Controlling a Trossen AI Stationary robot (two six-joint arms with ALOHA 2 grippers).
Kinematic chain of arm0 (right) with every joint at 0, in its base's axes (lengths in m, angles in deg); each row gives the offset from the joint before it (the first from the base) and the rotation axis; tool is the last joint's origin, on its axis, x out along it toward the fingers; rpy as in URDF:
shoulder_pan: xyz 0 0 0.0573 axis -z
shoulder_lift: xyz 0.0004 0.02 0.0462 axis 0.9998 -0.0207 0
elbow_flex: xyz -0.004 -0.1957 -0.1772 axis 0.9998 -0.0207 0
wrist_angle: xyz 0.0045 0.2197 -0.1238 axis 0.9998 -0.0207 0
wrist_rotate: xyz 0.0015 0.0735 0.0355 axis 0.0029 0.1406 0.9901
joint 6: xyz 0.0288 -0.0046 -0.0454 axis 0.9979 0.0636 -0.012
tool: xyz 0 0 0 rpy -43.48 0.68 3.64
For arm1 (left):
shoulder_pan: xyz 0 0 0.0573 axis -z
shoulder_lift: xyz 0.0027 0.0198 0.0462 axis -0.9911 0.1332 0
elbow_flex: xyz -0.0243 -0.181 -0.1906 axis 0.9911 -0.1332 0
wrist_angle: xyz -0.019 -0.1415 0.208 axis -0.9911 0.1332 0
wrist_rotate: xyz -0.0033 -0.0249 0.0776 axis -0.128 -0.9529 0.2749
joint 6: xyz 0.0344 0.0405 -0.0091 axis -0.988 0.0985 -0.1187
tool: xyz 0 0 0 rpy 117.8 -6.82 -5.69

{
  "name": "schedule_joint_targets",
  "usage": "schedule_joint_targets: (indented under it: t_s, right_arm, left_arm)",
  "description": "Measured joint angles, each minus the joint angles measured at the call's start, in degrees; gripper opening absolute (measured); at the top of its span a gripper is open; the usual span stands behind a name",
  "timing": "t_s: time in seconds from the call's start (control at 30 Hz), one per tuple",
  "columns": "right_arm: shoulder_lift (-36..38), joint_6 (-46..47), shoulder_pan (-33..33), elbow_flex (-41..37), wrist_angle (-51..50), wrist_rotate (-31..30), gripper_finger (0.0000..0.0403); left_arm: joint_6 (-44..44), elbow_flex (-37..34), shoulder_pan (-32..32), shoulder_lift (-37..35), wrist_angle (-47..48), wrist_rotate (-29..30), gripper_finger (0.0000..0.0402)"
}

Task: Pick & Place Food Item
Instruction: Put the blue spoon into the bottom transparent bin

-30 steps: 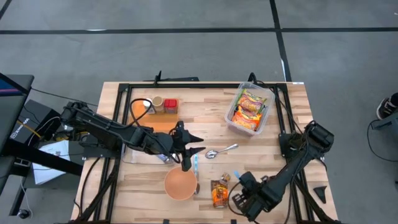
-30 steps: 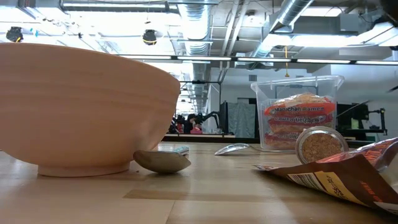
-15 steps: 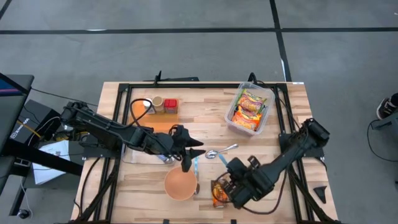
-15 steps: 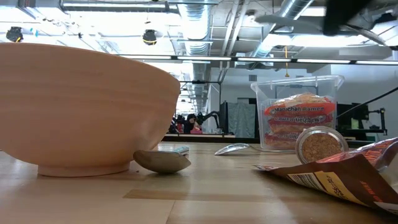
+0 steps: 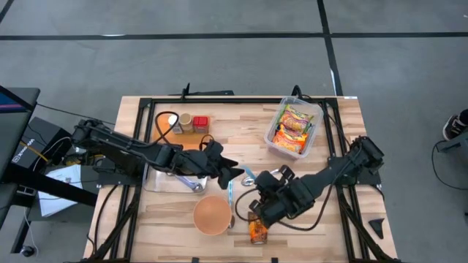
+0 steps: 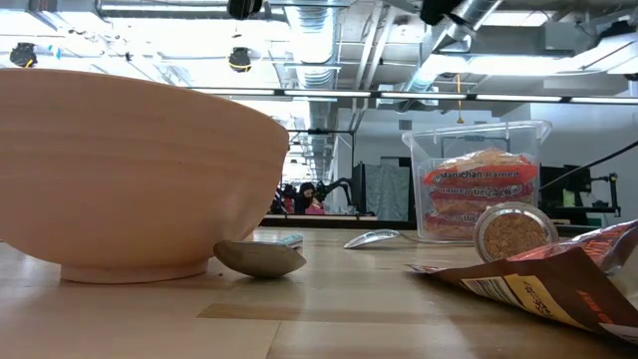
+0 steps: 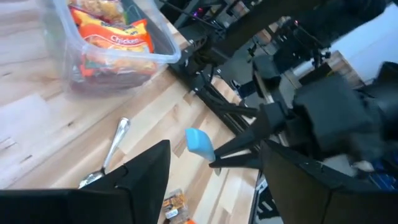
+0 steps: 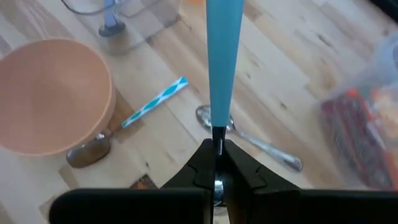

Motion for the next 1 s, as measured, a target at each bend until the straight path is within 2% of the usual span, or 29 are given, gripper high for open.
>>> schedule_joint_targets:
  t_s: [0.37,0.67,0.83,1.0]
  right_arm:
    - [0.0,-7.7,3.4,3.6,0.9,-0.7,0.0008]
    - [0.0,-9.0,3.9,4.4,2.7,-0.8,0.0008]
    - [0.0,-9.0,3.8,4.4,3.1,-0.8,0.0008]
    - [0.0,-9.0,3.8,4.4,3.1,-1.1,0.0008]
  left_arm:
    - [1.3,0.0,-1.4,0.1,0.1,0.0,0.021]
    - [1.2,0.0,-1.9,0.1,0.1,1.0,0.0187]
    - [0.8,0.0,-1.9,0.1,0.0,1.0,0.0158]
    - [0.8,0.0,-1.9,0.1,0.0,0.9,0.011]
